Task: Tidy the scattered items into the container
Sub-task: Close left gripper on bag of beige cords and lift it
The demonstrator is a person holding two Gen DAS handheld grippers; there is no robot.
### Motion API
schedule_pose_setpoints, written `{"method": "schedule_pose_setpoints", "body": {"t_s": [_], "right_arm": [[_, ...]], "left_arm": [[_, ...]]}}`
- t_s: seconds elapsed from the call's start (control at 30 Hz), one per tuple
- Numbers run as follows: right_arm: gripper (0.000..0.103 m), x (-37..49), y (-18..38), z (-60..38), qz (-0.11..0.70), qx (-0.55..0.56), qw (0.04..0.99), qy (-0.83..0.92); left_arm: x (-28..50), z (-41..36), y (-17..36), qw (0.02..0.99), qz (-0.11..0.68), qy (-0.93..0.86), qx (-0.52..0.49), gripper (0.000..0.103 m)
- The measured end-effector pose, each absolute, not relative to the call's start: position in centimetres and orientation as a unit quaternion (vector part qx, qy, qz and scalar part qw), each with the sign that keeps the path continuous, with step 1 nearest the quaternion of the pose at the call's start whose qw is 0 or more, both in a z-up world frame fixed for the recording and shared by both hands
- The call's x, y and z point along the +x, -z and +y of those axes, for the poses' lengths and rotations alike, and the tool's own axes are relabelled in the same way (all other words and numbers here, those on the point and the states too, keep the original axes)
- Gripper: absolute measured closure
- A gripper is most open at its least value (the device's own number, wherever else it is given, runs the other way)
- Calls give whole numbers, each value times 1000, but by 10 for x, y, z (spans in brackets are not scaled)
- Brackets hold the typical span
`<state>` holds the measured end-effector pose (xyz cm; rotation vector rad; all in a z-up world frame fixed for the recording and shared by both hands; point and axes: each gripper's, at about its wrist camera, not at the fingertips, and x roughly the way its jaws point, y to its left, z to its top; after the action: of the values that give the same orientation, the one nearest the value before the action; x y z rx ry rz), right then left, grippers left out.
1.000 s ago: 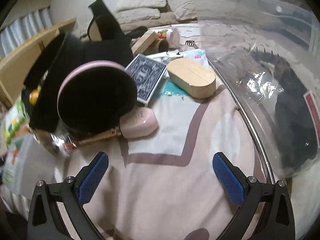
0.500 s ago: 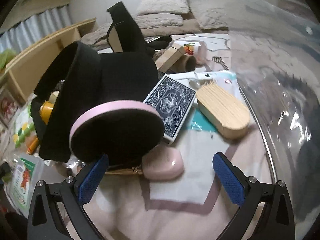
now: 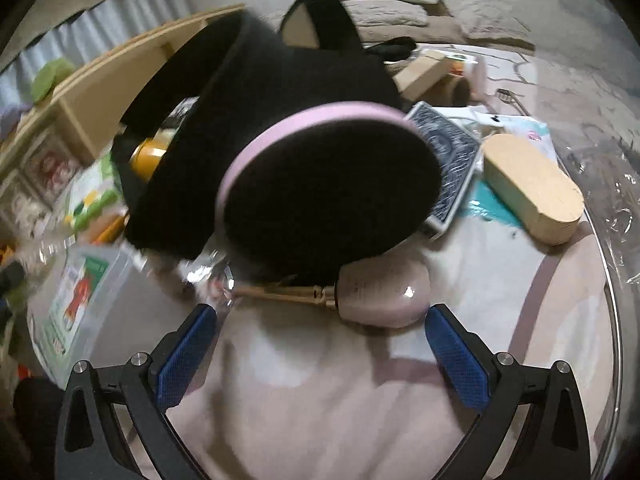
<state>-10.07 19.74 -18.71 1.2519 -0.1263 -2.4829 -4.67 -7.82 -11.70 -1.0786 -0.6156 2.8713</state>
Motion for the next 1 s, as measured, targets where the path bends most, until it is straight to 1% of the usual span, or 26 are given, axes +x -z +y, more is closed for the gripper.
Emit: {"method": "schedule_pose_setpoints", "body": {"t_s": [0.13,0.23,0.33,0.47,0.57,0.63,0.77,0.8,0.93,1.0], "right_arm": [[0,-87,184,189,-48,448,215,867],[0,-75,181,182,-31,448,238,861],[0,-76,179,186,-28,443,228,867],[0,-90,178,210,-80,447,210,866],[0,-106,179,219,-112,455,226,854],[0,-115,181,215,-103,460,236,850],[0,-126,184,203,-53,466,231,852],[0,-128,185,202,-47,464,233,854],[0,-138,185,204,-36,457,245,855],[0,-145,186,207,-43,455,253,853]], "left_arm": [[-44,-67,106,33,-197,-920,-337,47],[-42,-47,100,70,-191,-919,-337,47],[-43,-24,100,105,-179,-915,-346,47],[-45,5,108,135,-153,-910,-362,47],[-48,14,116,137,-138,-907,-373,47],[-50,15,119,134,-135,-907,-375,47],[-50,13,120,120,-124,-912,-372,47],[-50,11,121,116,-124,-912,-372,46],[-54,4,125,118,-148,-906,-378,35],[-55,5,125,118,-144,-907,-377,34]]}}
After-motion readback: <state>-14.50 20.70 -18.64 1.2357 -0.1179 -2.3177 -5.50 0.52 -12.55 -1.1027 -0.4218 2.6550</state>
